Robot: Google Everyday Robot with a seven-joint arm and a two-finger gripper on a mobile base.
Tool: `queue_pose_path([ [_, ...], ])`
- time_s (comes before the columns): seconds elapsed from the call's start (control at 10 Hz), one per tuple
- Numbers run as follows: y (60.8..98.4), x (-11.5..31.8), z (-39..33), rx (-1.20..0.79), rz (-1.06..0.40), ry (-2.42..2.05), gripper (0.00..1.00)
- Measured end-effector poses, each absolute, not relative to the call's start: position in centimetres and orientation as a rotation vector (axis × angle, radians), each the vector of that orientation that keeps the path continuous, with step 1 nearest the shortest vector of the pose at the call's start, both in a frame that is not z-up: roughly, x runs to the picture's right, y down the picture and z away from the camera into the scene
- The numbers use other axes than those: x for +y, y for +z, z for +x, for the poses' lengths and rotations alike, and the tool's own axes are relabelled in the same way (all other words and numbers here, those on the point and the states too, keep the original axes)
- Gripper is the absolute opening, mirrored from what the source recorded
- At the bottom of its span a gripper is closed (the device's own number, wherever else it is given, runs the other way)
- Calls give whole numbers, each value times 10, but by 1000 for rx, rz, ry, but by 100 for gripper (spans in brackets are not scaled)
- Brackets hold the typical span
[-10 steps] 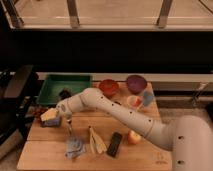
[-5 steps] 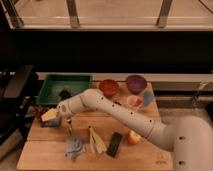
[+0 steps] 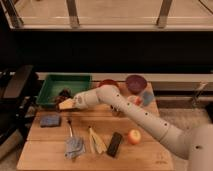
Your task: Place grapes in tray
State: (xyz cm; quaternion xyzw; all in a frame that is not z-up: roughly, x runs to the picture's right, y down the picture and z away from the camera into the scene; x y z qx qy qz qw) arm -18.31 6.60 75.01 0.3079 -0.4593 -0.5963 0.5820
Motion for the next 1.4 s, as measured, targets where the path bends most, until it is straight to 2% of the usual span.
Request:
queue_pose_path([
  [0.4,747,-1,-151,-945,745,-1371,0],
  [0.7,762,-38,-152,-926,774,-1362,0],
  [0.8,773,-51,-156,-930,776,-1356,3],
  [0.9,780,-58,-158,-933,775,-1351,9],
  [1.4,813,-79,-160,-956,775,-1315,61],
])
